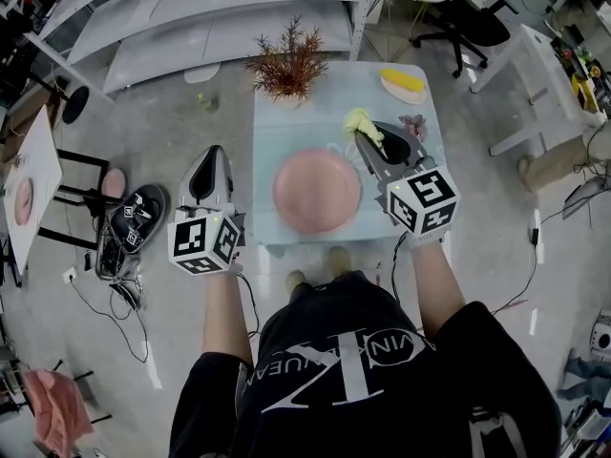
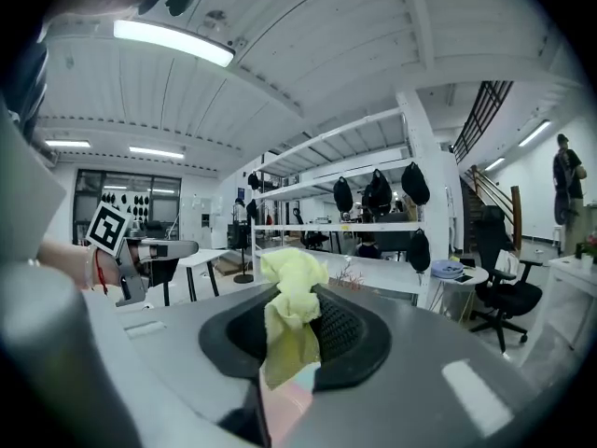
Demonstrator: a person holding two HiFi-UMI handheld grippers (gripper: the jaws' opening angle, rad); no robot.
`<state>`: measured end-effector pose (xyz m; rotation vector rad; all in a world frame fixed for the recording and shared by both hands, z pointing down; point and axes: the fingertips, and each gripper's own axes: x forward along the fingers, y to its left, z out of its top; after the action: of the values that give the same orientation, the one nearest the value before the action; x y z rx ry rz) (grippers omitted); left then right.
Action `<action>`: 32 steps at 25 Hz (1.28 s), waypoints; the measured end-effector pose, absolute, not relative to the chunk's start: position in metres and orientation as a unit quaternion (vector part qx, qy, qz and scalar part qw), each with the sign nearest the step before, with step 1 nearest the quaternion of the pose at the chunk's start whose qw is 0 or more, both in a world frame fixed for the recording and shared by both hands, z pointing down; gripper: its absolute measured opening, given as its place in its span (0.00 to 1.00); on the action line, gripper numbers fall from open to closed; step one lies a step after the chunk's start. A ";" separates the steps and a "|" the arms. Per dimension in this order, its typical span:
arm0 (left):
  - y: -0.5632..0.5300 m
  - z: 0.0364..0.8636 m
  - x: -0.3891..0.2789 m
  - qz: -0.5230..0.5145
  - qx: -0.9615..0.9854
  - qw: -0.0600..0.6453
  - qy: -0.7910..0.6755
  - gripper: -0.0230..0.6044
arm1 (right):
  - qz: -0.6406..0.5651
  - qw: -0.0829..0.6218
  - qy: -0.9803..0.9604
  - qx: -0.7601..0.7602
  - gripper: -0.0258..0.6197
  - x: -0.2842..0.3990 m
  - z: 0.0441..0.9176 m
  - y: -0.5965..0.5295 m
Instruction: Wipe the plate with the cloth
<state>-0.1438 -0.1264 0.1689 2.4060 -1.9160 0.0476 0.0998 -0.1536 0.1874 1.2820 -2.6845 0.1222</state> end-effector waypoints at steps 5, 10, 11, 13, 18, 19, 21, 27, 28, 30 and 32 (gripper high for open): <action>-0.120 0.150 -0.149 0.005 0.778 0.013 -0.628 0.04 | 0.031 0.060 -0.897 0.437 0.17 0.105 0.170 -0.151; -0.116 0.134 -0.157 -0.014 0.770 0.006 -0.637 0.04 | 0.032 0.042 -0.898 0.437 0.17 0.105 0.158 -0.155; -0.115 0.131 -0.159 -0.017 0.769 0.005 -0.639 0.04 | 0.030 0.040 -0.898 0.437 0.17 0.105 0.155 -0.155; -0.113 0.127 -0.163 -0.021 0.767 0.003 -0.642 0.04 | 0.027 0.038 -0.898 0.437 0.17 0.103 0.151 -0.155; -0.110 0.124 -0.174 -0.023 0.761 0.001 -0.648 0.04 | 0.023 0.037 -0.898 0.437 0.17 0.098 0.146 -0.156; -0.109 0.124 -0.175 -0.023 0.760 0.000 -0.649 0.04 | 0.022 0.038 -0.898 0.437 0.17 0.098 0.146 -0.155; -0.109 0.123 -0.177 -0.025 0.759 -0.001 -0.651 0.04 | 0.021 0.039 -0.899 0.437 0.17 0.097 0.146 -0.155; -0.111 0.125 -0.181 -0.017 0.757 -0.004 -0.653 0.04 | 0.023 0.041 -0.899 0.435 0.17 0.094 0.148 -0.157; -0.111 0.126 -0.180 -0.016 0.757 -0.005 -0.653 0.04 | 0.024 0.042 -0.900 0.434 0.17 0.095 0.149 -0.156; -0.112 0.127 -0.179 -0.013 0.757 -0.004 -0.653 0.04 | 0.024 0.044 -0.901 0.431 0.17 0.095 0.150 -0.156; -0.113 0.127 -0.179 -0.012 0.757 -0.003 -0.653 0.04 | 0.026 0.046 -0.902 0.429 0.17 0.094 0.151 -0.158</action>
<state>-0.1791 -0.1133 0.1272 2.3833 -2.0572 -0.0380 0.0941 -0.1579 0.1506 1.3108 -2.7526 0.0803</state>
